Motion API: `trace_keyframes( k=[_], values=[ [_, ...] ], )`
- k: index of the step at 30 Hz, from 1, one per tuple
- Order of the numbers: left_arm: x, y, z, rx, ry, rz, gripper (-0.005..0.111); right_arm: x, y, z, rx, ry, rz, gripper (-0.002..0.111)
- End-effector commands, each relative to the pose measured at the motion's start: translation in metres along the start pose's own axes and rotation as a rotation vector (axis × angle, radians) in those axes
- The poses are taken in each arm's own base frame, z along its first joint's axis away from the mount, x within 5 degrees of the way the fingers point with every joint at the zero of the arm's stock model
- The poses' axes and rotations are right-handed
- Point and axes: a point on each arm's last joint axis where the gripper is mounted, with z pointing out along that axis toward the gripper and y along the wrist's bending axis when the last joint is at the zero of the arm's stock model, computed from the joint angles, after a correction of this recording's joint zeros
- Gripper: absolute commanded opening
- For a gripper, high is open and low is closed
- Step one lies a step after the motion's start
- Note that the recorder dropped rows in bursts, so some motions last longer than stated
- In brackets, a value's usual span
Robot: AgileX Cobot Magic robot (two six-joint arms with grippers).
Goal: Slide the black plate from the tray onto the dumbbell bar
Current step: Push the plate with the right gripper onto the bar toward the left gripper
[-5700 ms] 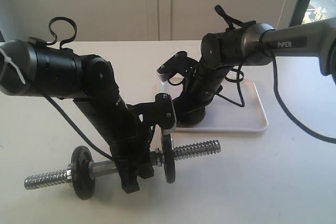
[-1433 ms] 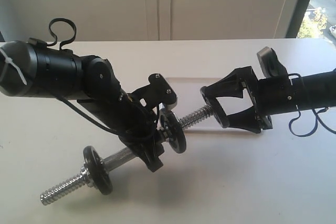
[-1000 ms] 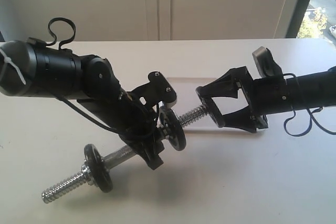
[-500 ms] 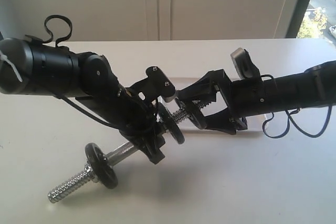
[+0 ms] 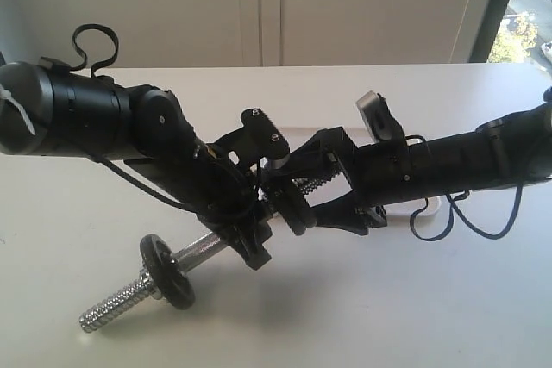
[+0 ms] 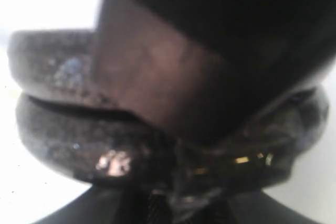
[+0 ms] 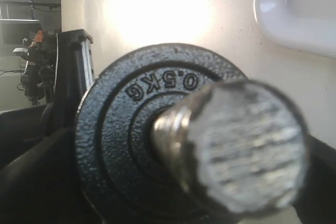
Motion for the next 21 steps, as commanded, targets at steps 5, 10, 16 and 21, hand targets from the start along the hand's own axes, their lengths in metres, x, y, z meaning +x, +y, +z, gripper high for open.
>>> trace_keyframes(
  k=[5,10,16,21],
  values=[
    [-0.017,0.002,-0.017,-0.043,-0.106,-0.032,0.000,0.005,0.021,0.001,-0.144,0.043,-0.078,0.055],
    [-0.015,0.000,-0.016,-0.024,-0.089,-0.028,0.000,0.007,0.020,0.001,-0.132,0.066,-0.099,0.105],
    [-0.013,-0.003,-0.016,0.004,-0.062,-0.011,0.000,0.006,0.013,-0.008,-0.096,0.089,-0.110,0.105],
    [-0.012,-0.003,-0.016,0.011,-0.056,-0.010,0.000,-0.001,0.004,-0.024,-0.075,0.050,-0.094,0.105]
  ],
)
